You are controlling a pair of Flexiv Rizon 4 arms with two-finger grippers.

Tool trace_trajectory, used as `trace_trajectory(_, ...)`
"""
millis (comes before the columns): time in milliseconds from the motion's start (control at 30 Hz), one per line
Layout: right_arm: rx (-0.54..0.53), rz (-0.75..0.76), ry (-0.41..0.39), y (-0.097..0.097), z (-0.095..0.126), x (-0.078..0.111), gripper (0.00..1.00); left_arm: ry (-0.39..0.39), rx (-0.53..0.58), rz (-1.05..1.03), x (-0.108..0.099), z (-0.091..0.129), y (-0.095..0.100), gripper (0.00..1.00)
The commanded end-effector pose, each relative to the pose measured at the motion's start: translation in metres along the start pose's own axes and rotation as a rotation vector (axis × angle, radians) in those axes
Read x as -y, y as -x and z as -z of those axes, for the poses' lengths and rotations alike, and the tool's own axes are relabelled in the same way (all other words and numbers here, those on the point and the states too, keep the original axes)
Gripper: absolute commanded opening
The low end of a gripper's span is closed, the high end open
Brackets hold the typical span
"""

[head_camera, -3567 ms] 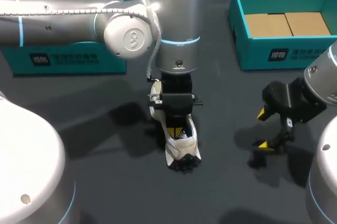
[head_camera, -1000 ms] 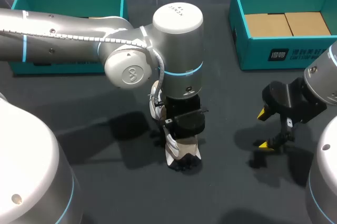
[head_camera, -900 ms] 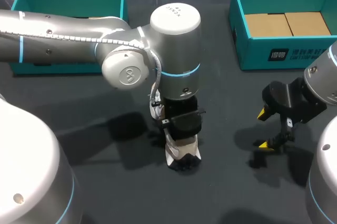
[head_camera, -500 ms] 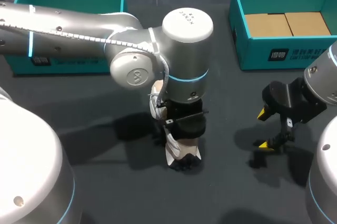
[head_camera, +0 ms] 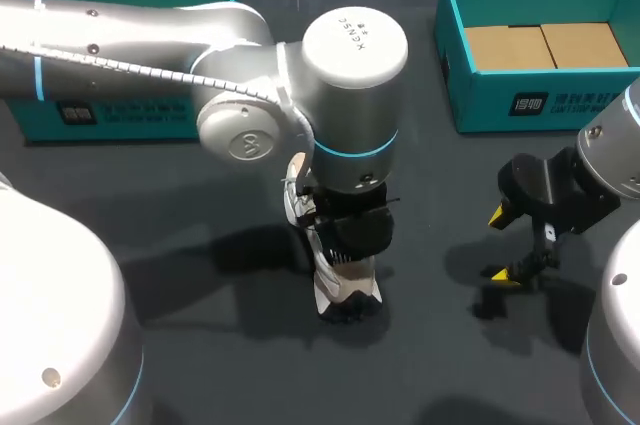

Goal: Take the shoe out of the shoebox, open the shoe tongue, remove and reinsert the insole, then place the shoe into the shoebox

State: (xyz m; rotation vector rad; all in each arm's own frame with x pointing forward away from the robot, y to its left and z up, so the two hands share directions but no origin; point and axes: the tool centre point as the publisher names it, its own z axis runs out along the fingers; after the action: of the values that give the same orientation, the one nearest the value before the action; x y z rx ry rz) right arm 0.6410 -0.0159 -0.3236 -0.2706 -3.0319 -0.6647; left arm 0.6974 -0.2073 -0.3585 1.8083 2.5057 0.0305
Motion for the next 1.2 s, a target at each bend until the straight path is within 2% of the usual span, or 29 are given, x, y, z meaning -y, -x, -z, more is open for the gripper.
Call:
trace_trajectory(33,0.004,-0.001,-0.002,-0.002,0.001,0.0,1.0,-0.01,-0.026,-0.008,-0.008,0.013,-0.003,0.0)
trace_trajectory(267,0.004,-0.001,-0.002,-0.002,0.001,0.0,1.0,0.008,-0.041,0.006,-0.02,0.02,-0.005,0.0)
trace_trajectory(367,0.004,-0.001,-0.002,-0.002,0.001,0.0,1.0,0.015,-0.058,0.005,-0.024,0.015,-0.004,0.11)
trace_trajectory(500,0.004,-0.001,-0.002,-0.002,0.001,0.0,1.0,0.014,-0.065,0.003,-0.023,0.014,-0.007,0.13)
trace_trajectory(600,0.004,-0.001,-0.002,-0.002,0.001,0.0,1.0,0.015,-0.07,-0.004,-0.021,0.013,-0.009,0.23)
trace_trajectory(733,0.004,-0.001,-0.002,-0.002,0.001,0.0,1.0,0.021,-0.075,-0.012,-0.021,0.012,-0.01,0.31)
trace_trajectory(867,0.004,-0.001,-0.002,-0.002,0.001,0.0,1.0,0.027,-0.077,-0.022,-0.021,0.013,-0.011,0.5)
trace_trajectory(900,0.004,-0.001,-0.002,-0.002,0.001,0.0,1.0,0.028,-0.077,-0.023,-0.021,0.013,-0.011,0.61)
trace_trajectory(1000,0.004,-0.001,-0.002,-0.002,0.001,0.0,1.0,0.03,-0.078,-0.026,-0.022,0.011,-0.011,0.81)
trace_trajectory(1067,0.004,-0.001,-0.002,-0.002,0.001,0.0,1.0,0.024,-0.077,-0.026,-0.023,0.011,-0.01,0.9)
trace_trajectory(1200,0.004,-0.001,-0.002,-0.002,0.001,0.0,1.0,0.01,-0.069,-0.026,-0.027,0.011,-0.009,0.99)
